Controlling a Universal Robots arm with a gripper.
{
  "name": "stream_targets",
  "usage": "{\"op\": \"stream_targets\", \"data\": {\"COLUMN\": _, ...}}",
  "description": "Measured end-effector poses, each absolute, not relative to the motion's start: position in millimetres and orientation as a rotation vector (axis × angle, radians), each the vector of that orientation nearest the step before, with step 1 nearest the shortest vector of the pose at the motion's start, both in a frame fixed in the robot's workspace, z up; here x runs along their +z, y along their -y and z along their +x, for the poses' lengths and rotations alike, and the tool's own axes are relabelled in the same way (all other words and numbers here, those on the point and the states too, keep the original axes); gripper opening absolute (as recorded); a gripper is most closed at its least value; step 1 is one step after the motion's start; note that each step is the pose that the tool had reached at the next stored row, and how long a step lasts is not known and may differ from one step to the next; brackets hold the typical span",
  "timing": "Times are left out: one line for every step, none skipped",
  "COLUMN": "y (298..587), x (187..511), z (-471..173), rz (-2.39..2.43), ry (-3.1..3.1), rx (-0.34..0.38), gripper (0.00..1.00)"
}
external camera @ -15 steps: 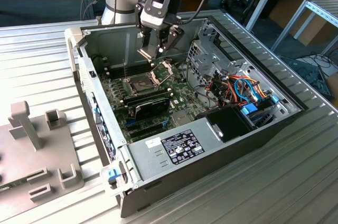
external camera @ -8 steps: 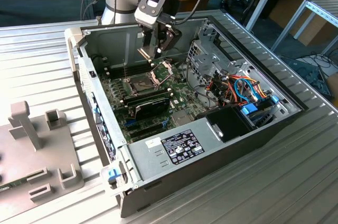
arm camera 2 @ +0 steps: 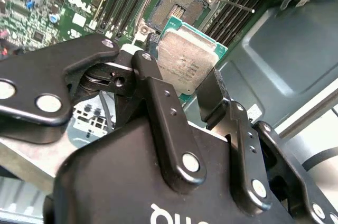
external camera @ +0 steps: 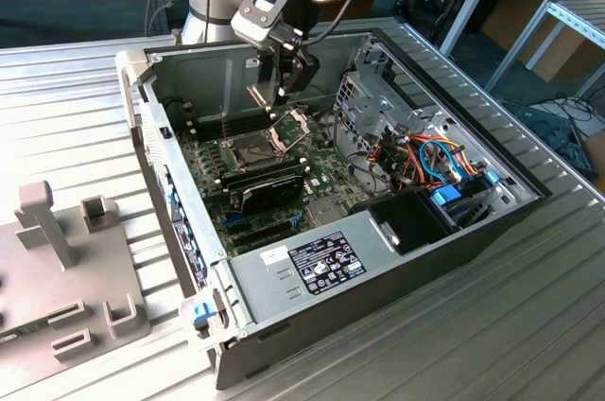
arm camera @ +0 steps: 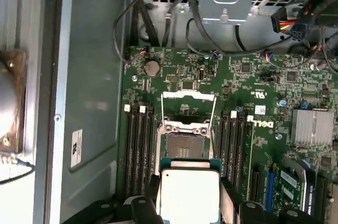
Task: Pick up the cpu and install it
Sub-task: 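Place the cpu into insertion slot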
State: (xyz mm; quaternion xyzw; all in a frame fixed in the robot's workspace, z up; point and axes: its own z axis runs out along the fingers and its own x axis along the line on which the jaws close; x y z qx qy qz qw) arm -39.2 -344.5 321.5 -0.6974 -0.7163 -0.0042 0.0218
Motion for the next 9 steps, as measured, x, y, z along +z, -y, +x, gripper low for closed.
{"op": "stream_targets", "data": {"y": 345, "x": 320, "z": -39, "rz": -2.199, "ry": 2.183, "rx": -0.014, "gripper": 0.54}}
{"op": "stream_targets", "data": {"y": 344, "x": 319, "z": -40, "rz": -2.204, "ry": 2.177, "rx": -0.015, "gripper": 0.54}}
{"op": "stream_targets", "data": {"y": 344, "x": 317, "z": -41, "rz": -2.204, "ry": 2.177, "rx": -0.015, "gripper": 0.54}}
{"op": "stream_targets", "data": {"y": 344, "x": 315, "z": -42, "rz": -2.204, "ry": 2.177, "rx": -0.015, "gripper": 0.54}}
{"op": "stream_targets", "data": {"y": 344, "x": 313, "z": -43, "rz": -2.204, "ry": 2.177, "rx": -0.015, "gripper": 0.54}}
{"op": "stream_targets", "data": {"y": 344, "x": 311, "z": -43, "rz": -2.204, "ry": 2.178, "rx": -0.016, "gripper": 0.54}}
{"op": "stream_targets", "data": {"y": 345, "x": 310, "z": -44, "rz": -2.204, "ry": 2.179, "rx": -0.017, "gripper": 0.54}}
{"op": "stream_targets", "data": {"y": 345, "x": 309, "z": -44, "rz": -2.203, "ry": 2.181, "rx": -0.018, "gripper": 0.54}}
{"op": "stream_targets", "data": {"y": 344, "x": 307, "z": -45, "rz": -2.198, "ry": 2.188, "rx": -0.02, "gripper": 0.54}}
